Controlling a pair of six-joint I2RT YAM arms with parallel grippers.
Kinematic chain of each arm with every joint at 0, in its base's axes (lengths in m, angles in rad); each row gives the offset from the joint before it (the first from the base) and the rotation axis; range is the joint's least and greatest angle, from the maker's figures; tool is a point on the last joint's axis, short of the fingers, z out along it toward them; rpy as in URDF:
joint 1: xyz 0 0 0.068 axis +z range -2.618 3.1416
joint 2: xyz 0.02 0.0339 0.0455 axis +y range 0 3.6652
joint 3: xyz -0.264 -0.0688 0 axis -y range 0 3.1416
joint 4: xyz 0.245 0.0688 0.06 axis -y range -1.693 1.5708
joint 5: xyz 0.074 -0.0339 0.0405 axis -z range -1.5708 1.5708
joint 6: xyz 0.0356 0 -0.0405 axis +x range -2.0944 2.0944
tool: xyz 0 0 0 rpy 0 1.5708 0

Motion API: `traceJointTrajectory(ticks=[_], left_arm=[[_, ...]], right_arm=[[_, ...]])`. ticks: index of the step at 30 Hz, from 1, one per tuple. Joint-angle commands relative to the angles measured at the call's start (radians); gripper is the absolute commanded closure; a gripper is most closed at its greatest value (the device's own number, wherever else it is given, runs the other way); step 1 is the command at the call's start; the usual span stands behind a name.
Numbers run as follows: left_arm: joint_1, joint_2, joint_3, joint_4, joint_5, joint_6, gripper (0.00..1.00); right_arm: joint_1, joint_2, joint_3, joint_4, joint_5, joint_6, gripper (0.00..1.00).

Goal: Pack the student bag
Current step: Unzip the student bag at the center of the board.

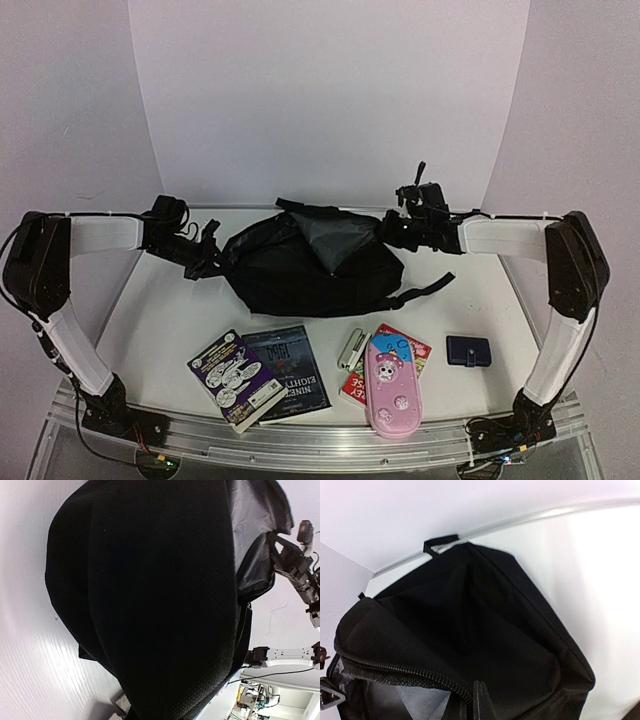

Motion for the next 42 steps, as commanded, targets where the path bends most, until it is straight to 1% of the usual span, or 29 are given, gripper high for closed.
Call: traceJointTrajectory(ticks=[1,4,6,8,10,13,15,17,19,22,24,27,30,32,35,39,42], left_arm=[[-0.007,0.055,0.071,0.062,-0.011,0.029,0.95],[-0.016,0.099,0.091,0.096,-0.015,0.018,0.91],[-0.020,0.127,0.106,0.104,-0.026,0.009,0.87],[-0.020,0.136,0.111,0.111,-0.040,0.002,0.80],[-0.020,0.113,0.104,0.117,-0.062,-0.003,0.70],[-0.020,0.053,0.075,0.123,-0.124,-0.012,0.47],[-0.020,-0.004,0.050,0.119,-0.182,-0.026,0.35],[-0.020,-0.068,0.003,0.114,-0.259,-0.050,0.29],[-0.020,-0.168,-0.068,0.135,-0.323,-0.086,0.25],[-0.020,-0.313,-0.190,0.143,-0.388,-0.154,0.17],[-0.020,-0.373,-0.234,0.103,-0.400,-0.183,0.15],[-0.020,-0.451,-0.292,-0.001,-0.420,-0.253,0.15],[-0.023,-0.519,-0.363,-0.068,-0.412,-0.317,0.16],[-0.024,-0.563,-0.408,-0.111,-0.407,-0.355,0.17],[-0.032,-0.622,-0.492,-0.109,-0.383,-0.417,0.18],[-0.052,-0.645,-0.599,-0.023,-0.330,-0.500,0.19],[-0.076,-0.632,-0.631,0.016,-0.323,-0.524,0.19]], right_arm=[[-0.013,0.119,0.024,0.018,-0.137,0.005,1.00],[-0.013,0.152,0.022,0.020,-0.127,0.005,1.00],[-0.012,0.153,0.017,0.019,-0.115,0.005,0.98],[-0.013,0.147,0.014,0.020,-0.120,0.001,0.91],[-0.013,0.129,0.010,0.019,-0.133,-0.008,0.83],[-0.012,0.088,-0.005,0.019,-0.150,-0.027,0.68],[-0.012,0.045,-0.024,0.019,-0.156,-0.036,0.57],[-0.012,-0.004,-0.053,0.018,-0.152,-0.039,0.48],[-0.012,-0.064,-0.090,0.017,-0.129,-0.040,0.39],[-0.010,-0.162,-0.146,0.014,-0.099,-0.042,0.28],[-0.007,-0.219,-0.182,0.008,-0.098,-0.042,0.25],[0.023,-0.287,-0.213,-0.008,-0.123,-0.036,0.22],[0.095,-0.316,-0.232,-0.020,-0.156,-0.021,0.20],[0.170,-0.312,-0.235,-0.025,-0.177,-0.004,0.19],[0.303,-0.269,-0.226,-0.020,-0.218,0.027,0.19],[0.451,-0.159,-0.176,-0.008,-0.267,0.053,0.21],[0.510,-0.066,-0.157,0.042,-0.327,0.077,0.22]])
